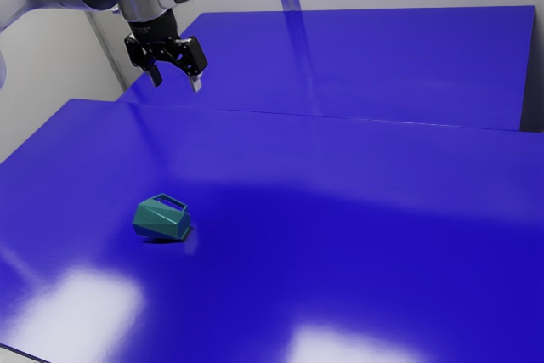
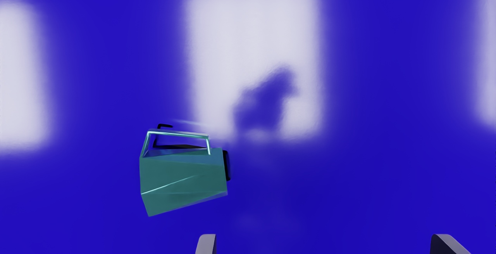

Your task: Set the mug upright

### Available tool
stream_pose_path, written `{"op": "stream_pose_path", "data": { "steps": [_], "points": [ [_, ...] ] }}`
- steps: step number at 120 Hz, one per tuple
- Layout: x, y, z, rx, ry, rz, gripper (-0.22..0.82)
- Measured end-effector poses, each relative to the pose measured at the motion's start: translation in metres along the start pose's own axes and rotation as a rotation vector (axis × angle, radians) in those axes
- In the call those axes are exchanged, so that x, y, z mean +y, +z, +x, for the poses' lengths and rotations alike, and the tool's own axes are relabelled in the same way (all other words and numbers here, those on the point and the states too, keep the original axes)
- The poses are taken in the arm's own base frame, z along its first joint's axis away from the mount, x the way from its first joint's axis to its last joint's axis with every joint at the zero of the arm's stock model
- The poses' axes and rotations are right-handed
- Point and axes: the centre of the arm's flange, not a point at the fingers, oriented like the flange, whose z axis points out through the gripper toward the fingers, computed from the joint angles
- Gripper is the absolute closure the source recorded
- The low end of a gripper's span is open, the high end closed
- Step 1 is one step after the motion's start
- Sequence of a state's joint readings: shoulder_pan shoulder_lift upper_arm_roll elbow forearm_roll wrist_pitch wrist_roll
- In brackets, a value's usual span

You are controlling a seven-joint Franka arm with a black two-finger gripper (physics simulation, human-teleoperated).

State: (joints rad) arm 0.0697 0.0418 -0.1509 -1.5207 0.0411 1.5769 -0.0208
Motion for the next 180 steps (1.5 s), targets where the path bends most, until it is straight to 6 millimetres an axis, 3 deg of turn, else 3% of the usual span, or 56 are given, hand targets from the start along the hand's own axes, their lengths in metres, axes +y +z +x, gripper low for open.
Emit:
{"op": "stream_pose_path", "data": {
  "steps": [31,61,72,94,127,149,180],
  "points": [
    [0.017,0.0,-0.001,-0.002,0.027,0.002,0.0],
    [-0.001,0.007,-0.005,-0.04,-0.006,-0.005,0.0],
    [-0.009,0.01,-0.014,-0.047,-0.021,0.002,0.0],
    [-0.025,0.04,-0.048,-0.08,-0.075,-0.033,0.0],
    [-0.099,0.109,-0.077,-0.087,-0.173,-0.211,0.0],
    [-0.158,0.144,-0.081,-0.044,-0.152,-0.332,0.0],
    [-0.236,0.217,-0.091,-0.029,-0.131,-0.521,0.0]
  ]
}}
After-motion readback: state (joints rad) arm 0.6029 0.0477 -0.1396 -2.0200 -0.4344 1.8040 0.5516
